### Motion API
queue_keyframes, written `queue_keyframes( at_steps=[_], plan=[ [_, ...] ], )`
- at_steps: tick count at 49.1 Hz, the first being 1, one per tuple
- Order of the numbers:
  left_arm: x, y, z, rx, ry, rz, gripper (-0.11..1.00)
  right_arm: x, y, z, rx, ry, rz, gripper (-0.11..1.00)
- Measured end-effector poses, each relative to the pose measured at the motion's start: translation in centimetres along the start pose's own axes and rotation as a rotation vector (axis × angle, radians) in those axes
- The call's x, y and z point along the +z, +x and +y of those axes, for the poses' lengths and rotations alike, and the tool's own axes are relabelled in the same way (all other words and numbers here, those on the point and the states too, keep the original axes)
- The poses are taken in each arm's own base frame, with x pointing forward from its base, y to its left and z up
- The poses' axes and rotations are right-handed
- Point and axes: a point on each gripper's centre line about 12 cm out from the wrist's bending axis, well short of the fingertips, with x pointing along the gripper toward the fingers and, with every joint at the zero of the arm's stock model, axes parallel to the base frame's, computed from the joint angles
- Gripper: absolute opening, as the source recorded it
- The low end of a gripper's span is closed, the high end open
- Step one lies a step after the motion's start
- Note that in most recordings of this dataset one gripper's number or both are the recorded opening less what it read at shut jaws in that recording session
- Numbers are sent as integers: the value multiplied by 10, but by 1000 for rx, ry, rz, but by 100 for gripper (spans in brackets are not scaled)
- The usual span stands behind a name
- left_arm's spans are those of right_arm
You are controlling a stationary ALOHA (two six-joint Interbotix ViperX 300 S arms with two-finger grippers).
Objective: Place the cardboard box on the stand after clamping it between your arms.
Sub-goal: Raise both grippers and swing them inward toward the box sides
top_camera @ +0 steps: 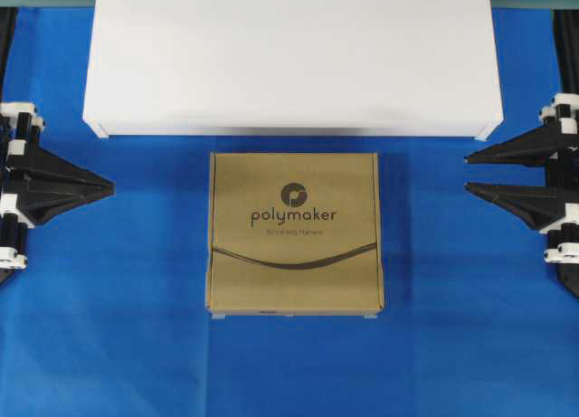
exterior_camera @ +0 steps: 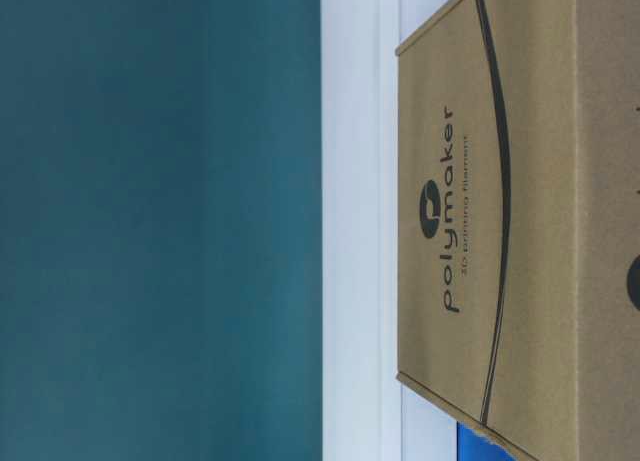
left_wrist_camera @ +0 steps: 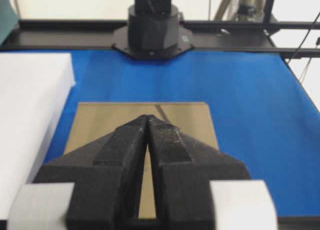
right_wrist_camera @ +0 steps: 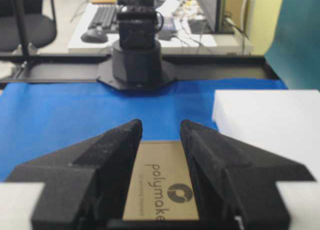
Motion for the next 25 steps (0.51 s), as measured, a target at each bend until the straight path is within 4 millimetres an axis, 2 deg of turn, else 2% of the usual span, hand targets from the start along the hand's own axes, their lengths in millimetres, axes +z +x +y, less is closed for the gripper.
queue_keyframes(
  at_steps=[4, 9, 16, 25],
  plan=[
    [-1, 3, -1, -7, 8, 31, 3, -1, 0, 0, -3, 9, 12, 16],
    [0, 7, -1, -6, 4, 75, 0, -5, 2, -1, -12, 54, 92, 5],
    [-2, 14, 0, -1, 4, 195, 0, -13, 3, -1, -13, 92, 311, 2],
    [-20, 16, 2, 13, 0, 429, 0, -26, 3, -2, -23, 99, 616, 3]
  ],
)
